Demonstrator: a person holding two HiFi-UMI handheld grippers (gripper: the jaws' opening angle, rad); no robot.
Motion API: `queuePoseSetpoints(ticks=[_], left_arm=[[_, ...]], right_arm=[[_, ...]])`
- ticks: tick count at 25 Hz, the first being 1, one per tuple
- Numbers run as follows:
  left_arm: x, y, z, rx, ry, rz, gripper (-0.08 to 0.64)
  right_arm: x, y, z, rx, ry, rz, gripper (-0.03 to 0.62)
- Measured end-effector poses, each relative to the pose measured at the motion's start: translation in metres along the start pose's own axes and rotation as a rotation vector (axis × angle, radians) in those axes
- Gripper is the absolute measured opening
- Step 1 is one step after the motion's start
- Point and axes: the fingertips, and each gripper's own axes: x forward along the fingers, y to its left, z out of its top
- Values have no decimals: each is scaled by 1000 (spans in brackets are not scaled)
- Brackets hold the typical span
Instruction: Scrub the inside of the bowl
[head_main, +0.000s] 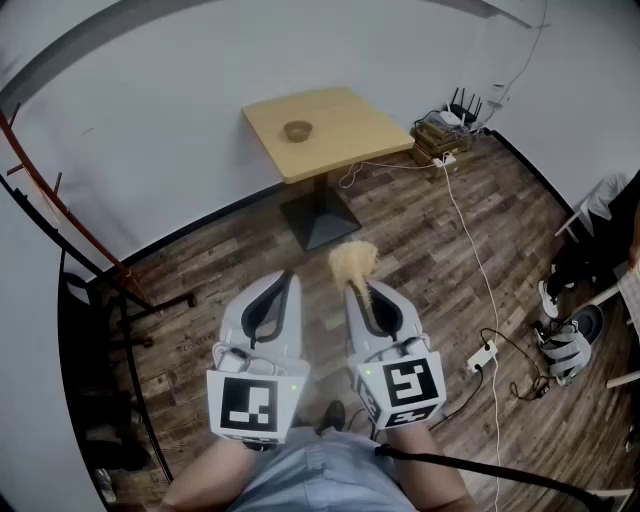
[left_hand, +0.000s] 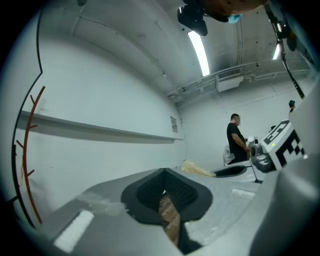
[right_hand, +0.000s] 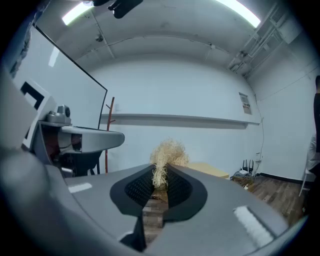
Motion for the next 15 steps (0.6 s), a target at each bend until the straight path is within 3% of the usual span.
queuePoseSetpoints(ticks=[15], left_arm=[[20, -13, -8, 19, 20, 9, 21]], right_arm=[[7, -21, -10, 25, 0, 21, 44]])
